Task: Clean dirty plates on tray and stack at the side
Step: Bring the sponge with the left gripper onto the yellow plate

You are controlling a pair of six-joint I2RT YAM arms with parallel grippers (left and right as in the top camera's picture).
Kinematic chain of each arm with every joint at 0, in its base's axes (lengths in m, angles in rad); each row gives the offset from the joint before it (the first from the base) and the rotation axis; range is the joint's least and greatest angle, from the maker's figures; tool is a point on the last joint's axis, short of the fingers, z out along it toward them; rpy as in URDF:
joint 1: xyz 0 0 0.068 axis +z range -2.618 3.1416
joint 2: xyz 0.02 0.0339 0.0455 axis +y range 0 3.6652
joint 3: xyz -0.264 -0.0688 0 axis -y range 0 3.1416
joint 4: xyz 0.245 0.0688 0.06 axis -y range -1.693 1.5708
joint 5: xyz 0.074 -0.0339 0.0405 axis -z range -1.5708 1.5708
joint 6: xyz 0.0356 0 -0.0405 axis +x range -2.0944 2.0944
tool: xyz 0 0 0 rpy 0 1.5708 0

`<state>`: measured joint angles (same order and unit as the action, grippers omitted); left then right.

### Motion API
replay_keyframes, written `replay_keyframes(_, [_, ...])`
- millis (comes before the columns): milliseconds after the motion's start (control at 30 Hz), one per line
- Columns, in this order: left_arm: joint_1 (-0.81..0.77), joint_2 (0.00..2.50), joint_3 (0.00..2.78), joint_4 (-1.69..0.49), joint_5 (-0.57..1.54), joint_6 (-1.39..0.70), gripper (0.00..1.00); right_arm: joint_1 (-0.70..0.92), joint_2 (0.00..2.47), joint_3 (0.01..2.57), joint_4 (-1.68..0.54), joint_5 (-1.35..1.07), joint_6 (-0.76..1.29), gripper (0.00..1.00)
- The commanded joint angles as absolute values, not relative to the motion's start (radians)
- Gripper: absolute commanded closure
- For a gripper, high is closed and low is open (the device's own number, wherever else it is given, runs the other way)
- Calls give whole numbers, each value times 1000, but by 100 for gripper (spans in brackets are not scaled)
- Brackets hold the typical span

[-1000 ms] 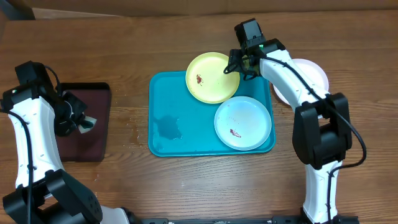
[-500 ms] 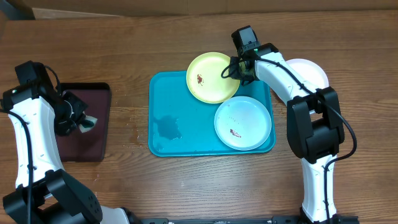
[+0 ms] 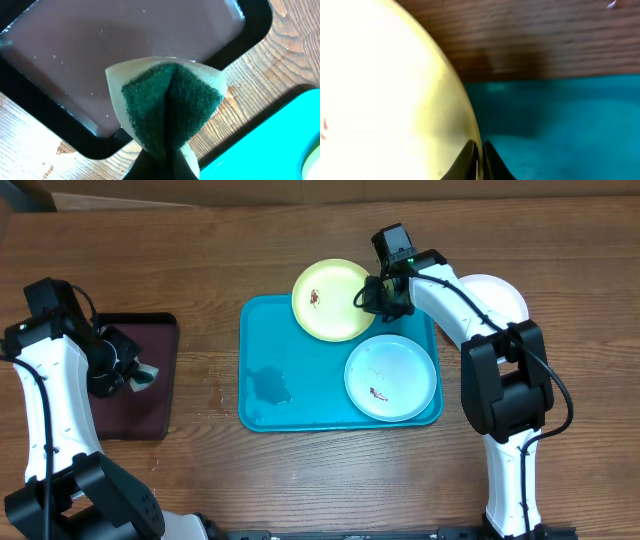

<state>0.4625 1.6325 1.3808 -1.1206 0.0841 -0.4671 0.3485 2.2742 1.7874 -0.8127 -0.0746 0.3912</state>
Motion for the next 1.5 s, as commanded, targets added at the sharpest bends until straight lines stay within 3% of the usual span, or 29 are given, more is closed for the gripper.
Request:
replay_keyframes(0, [464,1631,1377,-1118,102,-448,96,354,2286,1791,-823,-134,389,94])
replay_keyframes(200, [464,1631,1377,-1114,128,-445,96,359,2286,1790,-835,-157,387,96])
replay_keyframes(333, [442,1631,1377,-1071,271,-333,96,389,2286,1791,-843,-228,359,96])
replay_keyframes(567, [308,1631,1377,-1019,408,-201,96,487,2286,1791,-859,-217,284,96])
replay_keyframes(967, [48,1678,1377,-988,330,-271,96,560,2286,1790,-1011,-203,288,96])
replay_keyframes(1467, [-187,1932,1377,-857,445,-340,96,589,2286,1724,-1014,-207,314,96])
